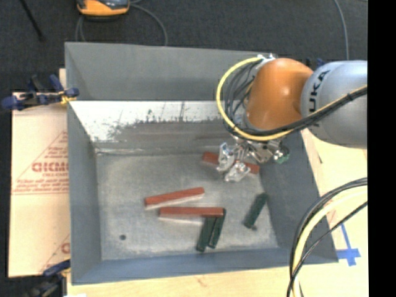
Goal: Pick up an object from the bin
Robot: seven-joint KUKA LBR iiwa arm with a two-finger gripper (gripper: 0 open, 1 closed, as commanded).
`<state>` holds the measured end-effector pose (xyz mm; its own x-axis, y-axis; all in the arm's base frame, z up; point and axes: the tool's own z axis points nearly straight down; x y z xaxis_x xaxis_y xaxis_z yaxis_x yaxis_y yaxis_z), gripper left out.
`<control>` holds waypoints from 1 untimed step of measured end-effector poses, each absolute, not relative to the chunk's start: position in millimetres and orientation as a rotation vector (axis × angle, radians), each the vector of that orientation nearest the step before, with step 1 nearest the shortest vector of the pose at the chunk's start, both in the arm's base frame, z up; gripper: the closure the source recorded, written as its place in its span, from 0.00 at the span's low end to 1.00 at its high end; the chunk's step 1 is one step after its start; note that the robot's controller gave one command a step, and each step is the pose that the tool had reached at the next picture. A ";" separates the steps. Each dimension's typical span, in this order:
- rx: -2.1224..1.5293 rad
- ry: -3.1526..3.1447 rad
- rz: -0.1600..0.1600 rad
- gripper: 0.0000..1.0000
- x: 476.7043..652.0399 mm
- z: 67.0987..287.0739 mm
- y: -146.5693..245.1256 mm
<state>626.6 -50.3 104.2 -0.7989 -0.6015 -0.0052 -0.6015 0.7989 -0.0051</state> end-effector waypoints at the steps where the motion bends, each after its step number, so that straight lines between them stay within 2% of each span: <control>1: -1.044 2.955 -0.004 0.00 625.7 85.2 -49.3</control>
Offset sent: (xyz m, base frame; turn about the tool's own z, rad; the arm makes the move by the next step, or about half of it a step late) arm 0.0000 0.0000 0.0000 0.0000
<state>625.7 -49.3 85.2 -0.7780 -0.6283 -0.0058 -0.6282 0.7780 -0.0048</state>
